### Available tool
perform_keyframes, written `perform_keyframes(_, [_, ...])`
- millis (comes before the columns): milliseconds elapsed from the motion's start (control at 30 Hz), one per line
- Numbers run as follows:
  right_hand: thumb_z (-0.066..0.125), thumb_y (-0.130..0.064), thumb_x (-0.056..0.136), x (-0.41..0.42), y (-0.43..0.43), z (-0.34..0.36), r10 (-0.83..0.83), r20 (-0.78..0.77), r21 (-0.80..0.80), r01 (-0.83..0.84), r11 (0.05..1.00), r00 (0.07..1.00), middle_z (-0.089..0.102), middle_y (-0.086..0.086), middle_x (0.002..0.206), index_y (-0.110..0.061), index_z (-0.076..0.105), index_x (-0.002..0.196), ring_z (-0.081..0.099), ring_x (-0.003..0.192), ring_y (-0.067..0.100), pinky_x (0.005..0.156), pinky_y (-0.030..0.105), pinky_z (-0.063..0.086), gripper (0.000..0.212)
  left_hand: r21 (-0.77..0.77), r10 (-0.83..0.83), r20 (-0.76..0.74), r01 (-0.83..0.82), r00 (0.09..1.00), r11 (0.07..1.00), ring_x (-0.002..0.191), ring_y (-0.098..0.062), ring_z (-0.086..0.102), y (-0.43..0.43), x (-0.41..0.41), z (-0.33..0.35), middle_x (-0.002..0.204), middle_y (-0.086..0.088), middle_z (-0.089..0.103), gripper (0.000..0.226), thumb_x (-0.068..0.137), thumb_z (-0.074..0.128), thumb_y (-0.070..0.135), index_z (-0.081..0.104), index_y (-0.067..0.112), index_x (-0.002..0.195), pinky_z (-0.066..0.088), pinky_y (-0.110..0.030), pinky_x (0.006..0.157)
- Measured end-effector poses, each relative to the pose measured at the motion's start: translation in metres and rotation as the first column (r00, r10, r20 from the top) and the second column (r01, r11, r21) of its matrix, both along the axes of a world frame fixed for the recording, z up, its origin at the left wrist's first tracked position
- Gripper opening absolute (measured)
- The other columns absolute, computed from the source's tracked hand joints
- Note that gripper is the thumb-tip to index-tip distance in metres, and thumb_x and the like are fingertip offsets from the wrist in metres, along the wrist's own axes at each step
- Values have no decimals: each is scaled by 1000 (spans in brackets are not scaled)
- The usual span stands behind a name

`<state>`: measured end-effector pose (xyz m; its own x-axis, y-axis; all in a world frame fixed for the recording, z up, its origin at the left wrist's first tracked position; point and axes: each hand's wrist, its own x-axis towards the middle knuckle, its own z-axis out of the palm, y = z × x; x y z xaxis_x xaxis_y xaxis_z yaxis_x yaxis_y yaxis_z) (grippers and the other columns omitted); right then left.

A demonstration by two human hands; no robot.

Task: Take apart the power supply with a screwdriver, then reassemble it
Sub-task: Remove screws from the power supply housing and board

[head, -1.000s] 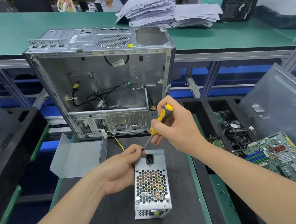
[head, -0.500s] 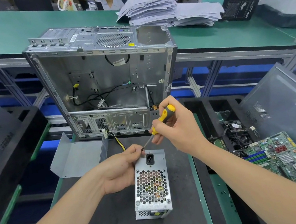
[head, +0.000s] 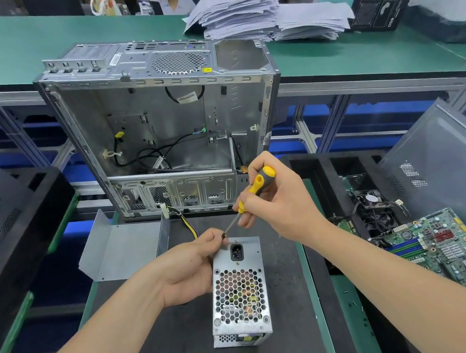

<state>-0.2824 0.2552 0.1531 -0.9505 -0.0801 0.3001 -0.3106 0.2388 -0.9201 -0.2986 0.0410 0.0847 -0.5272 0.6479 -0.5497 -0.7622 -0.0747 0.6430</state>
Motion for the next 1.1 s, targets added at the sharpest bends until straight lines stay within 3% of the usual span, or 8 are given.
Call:
perform_keyframes(167, [68, -20, 86, -2, 1, 1, 22, 26, 16, -23, 1000, 999, 67, 19, 72, -18, 46, 92, 77, 68, 35, 56, 60, 61, 23, 4, -11, 0, 11, 1000, 1000, 97, -30, 63, 0, -1, -1, 104, -13, 66, 26, 113, 38, 27, 52, 16, 94, 40, -60, 108])
perform_keyframes(333, [69, -18, 95, 0, -1, -3, -4, 6, 38, 3, 999, 1000, 64, 13, 71, -17, 45, 94, 77, 63, 30, 53, 57, 60, 24, 4, -17, 0, 17, 1000, 1000, 108, -33, 57, -1, -2, -1, 110, -17, 63, 25, 113, 38, 27, 52, 16, 96, 32, -62, 116])
perform_keyframes(500, [70, -19, 97, 1, -3, -2, -29, 10, 30, 28, 999, 1000, 66, 13, 74, -16, 45, 96, 77, 60, 29, 50, 40, 62, 25, 20, -14, 4, 14, 1000, 1000, 115, -36, 56, -1, -1, -1, 119, -21, 60, 25, 112, 39, 28, 53, 15, 96, 32, -63, 118])
perform_keyframes(800, [69, -20, 97, 4, -2, 0, -52, 3, 34, 52, 998, 999, 70, 15, 72, -14, 46, 98, 77, 60, 28, 51, 43, 62, 23, 20, -44, -1, 44, 999, 999, 136, -47, 53, 0, 0, 3, 145, -32, 54, 28, 113, 35, 36, 53, 15, 105, 34, -67, 117])
perform_keyframes(867, [68, -20, 97, 5, 0, 2, -59, -2, 33, 59, 998, 998, 70, 14, 71, -15, 46, 97, 77, 59, 29, 51, 42, 62, 22, 2, -45, -4, 45, 999, 999, 136, -48, 52, 0, 0, 3, 144, -30, 56, 26, 114, 34, 34, 53, 17, 109, 34, -66, 117])
perform_keyframes(967, [68, -20, 96, 6, 6, 4, -79, 0, 45, 79, 996, 997, 70, 14, 69, -17, 47, 96, 76, 58, 30, 51, 46, 62, 21, -28, -28, -8, 28, 1000, 999, 118, -40, 61, 1, 1, 1, 131, -25, 64, 18, 114, 36, 23, 52, 17, 118, 37, -62, 116])
perform_keyframes(1100, [67, -17, 94, 7, 10, 4, -103, -6, 115, 103, 988, 995, 67, 11, 67, -17, 45, 94, 75, 56, 28, 52, 54, 61, 22, -48, -1, -14, 0, 1000, 999, 128, -42, 62, 3, 3, 0, 135, -24, 66, 33, 112, 39, 14, 52, 16, 142, 41, -62, 114])
